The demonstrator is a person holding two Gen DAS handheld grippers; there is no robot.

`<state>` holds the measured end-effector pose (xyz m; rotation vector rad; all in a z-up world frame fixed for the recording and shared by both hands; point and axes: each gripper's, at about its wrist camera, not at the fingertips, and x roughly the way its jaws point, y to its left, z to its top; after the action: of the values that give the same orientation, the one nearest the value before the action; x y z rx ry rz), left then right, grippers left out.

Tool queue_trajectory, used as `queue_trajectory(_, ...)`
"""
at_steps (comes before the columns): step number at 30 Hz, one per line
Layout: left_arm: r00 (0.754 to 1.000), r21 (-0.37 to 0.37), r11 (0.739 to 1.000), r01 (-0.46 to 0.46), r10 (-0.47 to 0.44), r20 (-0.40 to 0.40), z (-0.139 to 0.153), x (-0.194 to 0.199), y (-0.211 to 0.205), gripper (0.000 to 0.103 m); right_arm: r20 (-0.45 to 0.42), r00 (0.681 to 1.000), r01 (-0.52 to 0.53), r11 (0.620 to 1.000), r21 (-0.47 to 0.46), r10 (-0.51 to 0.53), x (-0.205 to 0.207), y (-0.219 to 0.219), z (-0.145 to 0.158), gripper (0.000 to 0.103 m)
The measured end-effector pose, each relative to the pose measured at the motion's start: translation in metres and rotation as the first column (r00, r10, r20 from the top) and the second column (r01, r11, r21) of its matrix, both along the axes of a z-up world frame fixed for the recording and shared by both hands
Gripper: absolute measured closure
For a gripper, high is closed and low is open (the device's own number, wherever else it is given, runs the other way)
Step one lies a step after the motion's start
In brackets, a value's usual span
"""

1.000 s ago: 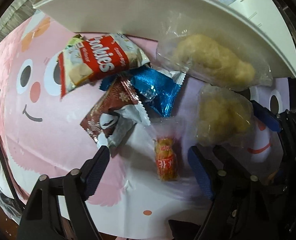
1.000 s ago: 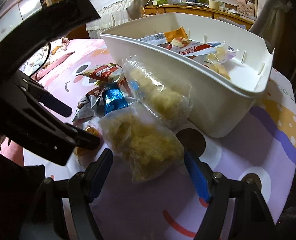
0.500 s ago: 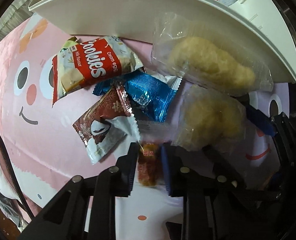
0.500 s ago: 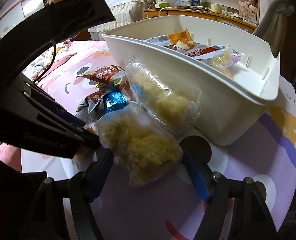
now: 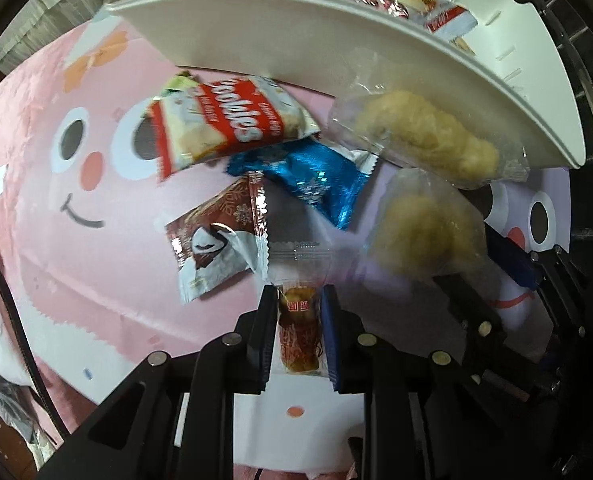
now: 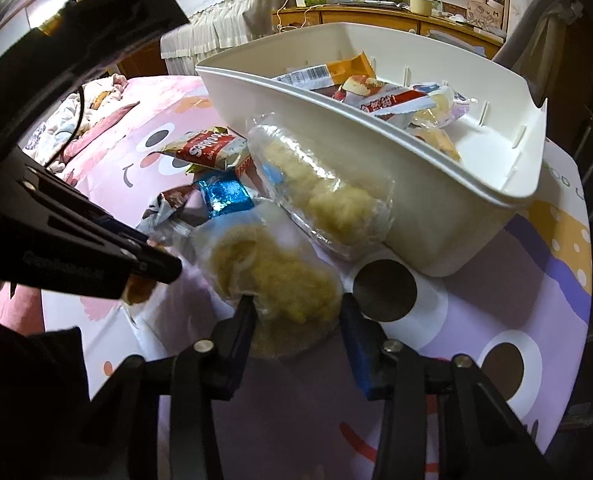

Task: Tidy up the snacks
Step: 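Grasp the small orange candy packet with the left gripper while the right grasps a clear puffed-snack bag, then carry both snacks over the white tray and open both grippers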

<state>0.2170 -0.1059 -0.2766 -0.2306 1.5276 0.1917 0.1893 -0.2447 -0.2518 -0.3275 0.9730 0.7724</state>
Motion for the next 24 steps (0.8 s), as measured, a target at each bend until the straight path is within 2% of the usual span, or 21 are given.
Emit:
queue_trajectory(4,1.000,0.006,1.000,-0.021,0.021,0.006,0.016,-0.005,0.006,0.083,-0.006,1.000,0.027,1.000,-0.002,-0.027,-0.004,0.000,0.010,0.076)
queue_trajectory(7,0.999,0.025,0.999,-0.025,0.024,0.026,0.033,-0.009,0.010,0.083,-0.005,0.999,0.034,0.999,-0.008,-0.034,-0.009,0.002,0.017,0.079)
queue_trajectory(9,0.999,0.032,0.999,-0.027,0.026,0.032,0.044,-0.013,0.014,0.083,-0.007,0.999,0.032,0.999,-0.010,-0.032,-0.012,0.004,0.021,0.088)
queue_trajectory(18,0.998,0.025,1.000,-0.016,0.015,0.068,0.098,-0.032,0.045,0.083,0.002,1.000,0.019,0.999,0.044,-0.019,-0.020,0.016,0.058,0.089)
queue_trajectory(24,0.992,0.044,0.998,0.034,-0.039,0.123,0.141,-0.026,0.063,0.083,0.042,0.999,0.020,0.996,0.088,-0.024,-0.019,0.033,0.092,0.089)
